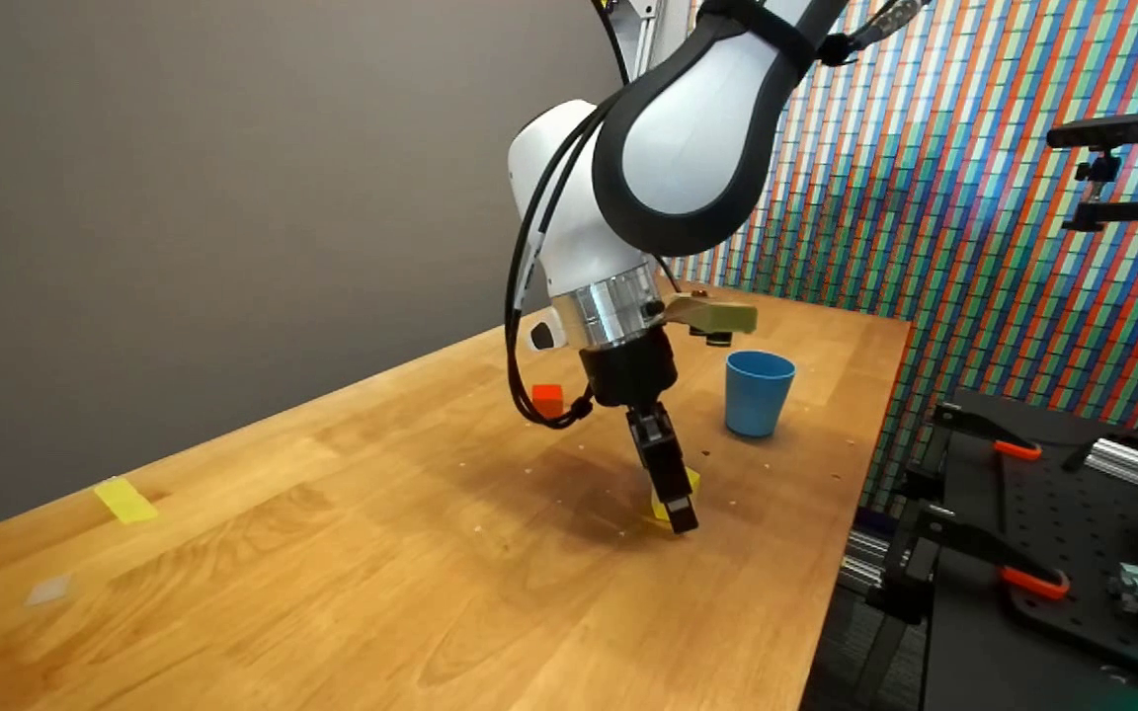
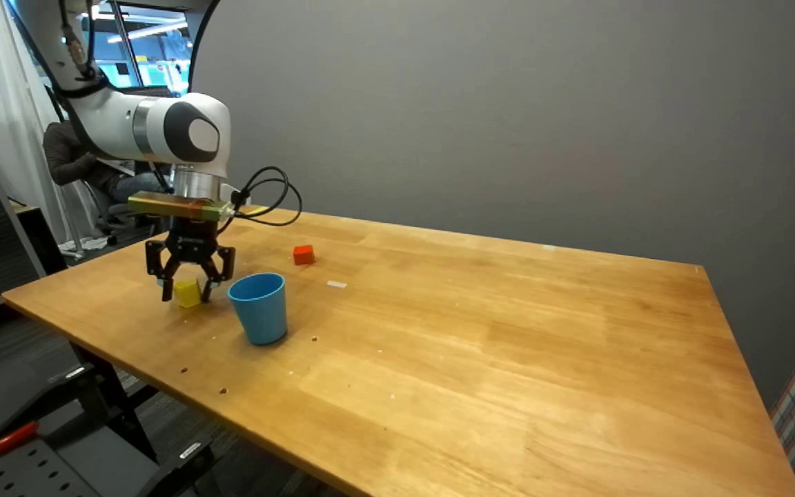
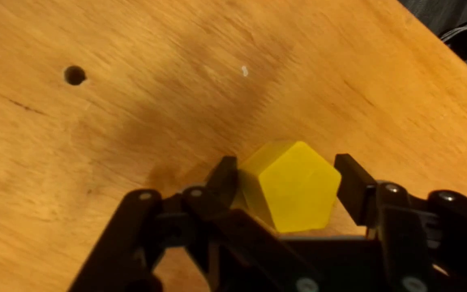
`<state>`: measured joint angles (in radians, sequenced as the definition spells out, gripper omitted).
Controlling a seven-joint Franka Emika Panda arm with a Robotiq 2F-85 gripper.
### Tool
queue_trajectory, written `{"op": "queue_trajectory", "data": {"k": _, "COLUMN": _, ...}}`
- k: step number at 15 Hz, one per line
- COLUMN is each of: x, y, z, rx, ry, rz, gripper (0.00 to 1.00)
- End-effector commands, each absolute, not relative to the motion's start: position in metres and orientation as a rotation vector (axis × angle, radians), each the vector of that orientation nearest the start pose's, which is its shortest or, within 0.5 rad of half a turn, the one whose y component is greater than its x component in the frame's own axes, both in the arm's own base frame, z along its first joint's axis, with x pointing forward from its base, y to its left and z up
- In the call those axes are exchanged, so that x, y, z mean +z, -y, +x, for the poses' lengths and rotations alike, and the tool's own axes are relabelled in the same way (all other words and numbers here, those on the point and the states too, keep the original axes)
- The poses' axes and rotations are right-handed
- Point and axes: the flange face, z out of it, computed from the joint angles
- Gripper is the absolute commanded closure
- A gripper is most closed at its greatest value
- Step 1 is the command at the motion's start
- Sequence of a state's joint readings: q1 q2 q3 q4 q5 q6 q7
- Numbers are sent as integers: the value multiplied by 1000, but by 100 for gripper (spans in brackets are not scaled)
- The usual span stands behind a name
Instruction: Put the yellow block in the cup
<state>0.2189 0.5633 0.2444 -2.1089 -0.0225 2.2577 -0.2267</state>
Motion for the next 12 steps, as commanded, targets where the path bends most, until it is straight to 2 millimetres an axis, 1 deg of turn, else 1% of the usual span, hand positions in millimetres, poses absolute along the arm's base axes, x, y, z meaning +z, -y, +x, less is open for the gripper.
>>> {"op": "queue_trajectory", "data": {"k": 1, "x": 128, "y": -242, "z": 462, "rx": 518, "ry": 1027, "rz": -2915, "gripper": 65}}
{"op": "queue_trajectory", "data": {"k": 2, "x": 134, "y": -242, "z": 462, "rx": 512, "ry": 1017, "rz": -2929, "gripper": 73}}
{"op": "queue_trajectory", "data": {"k": 3, "x": 141, "y": -242, "z": 462, "rx": 507, "ry": 1010, "rz": -2944, "gripper": 76}}
{"op": "queue_trajectory", "data": {"k": 4, "x": 150, "y": -239, "z": 462, "rx": 485, "ry": 992, "rz": -2975, "gripper": 75}}
{"op": "queue_trajectory", "data": {"k": 6, "x": 170, "y": -226, "z": 463, "rx": 442, "ry": 937, "rz": -3052, "gripper": 75}}
{"op": "queue_trajectory", "data": {"k": 7, "x": 183, "y": -218, "z": 464, "rx": 404, "ry": 884, "rz": -3097, "gripper": 75}}
{"op": "queue_trajectory", "data": {"k": 9, "x": 211, "y": -196, "z": 465, "rx": 333, "ry": 772, "rz": -3177, "gripper": 75}}
{"op": "queue_trajectory", "data": {"k": 12, "x": 247, "y": -153, "z": 470, "rx": 232, "ry": 560, "rz": -3277, "gripper": 75}}
